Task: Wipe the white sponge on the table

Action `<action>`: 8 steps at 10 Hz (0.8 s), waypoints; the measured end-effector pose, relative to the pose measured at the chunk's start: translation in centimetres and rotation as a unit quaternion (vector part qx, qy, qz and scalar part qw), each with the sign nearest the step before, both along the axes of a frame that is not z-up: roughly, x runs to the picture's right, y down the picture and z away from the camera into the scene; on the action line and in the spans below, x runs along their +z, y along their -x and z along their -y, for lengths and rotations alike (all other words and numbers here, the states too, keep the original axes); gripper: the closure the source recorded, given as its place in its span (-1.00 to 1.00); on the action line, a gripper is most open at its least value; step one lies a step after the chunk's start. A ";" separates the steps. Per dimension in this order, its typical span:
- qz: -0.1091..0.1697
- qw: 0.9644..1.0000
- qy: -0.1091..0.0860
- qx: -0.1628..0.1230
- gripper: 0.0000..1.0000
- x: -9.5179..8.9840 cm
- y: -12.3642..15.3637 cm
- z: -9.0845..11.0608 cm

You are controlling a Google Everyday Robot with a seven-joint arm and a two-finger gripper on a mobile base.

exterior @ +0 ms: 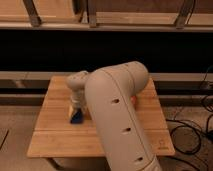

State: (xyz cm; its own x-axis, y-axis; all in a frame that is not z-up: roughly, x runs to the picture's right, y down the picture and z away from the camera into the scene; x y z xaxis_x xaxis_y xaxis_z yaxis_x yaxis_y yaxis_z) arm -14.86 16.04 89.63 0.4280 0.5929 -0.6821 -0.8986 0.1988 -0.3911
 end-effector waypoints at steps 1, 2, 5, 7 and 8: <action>-0.014 1.000 -0.002 -0.007 1.00 0.5 -1.3 0.5; -0.022 1.000 -0.004 -0.014 1.00 0.9 -1.9 1.0; -0.012 0.998 -0.018 -0.054 1.00 2.6 -0.3 2.3; 0.008 0.997 -0.023 -0.075 1.00 3.6 1.9 2.5; 0.018 0.996 -0.026 -0.085 1.00 3.8 2.7 2.6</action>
State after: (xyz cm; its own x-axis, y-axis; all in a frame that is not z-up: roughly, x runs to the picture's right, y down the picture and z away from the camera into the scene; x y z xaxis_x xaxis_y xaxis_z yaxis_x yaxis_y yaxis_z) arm -17.56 13.41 93.45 0.5494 0.5435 -0.6347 -0.8355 0.3673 -0.4087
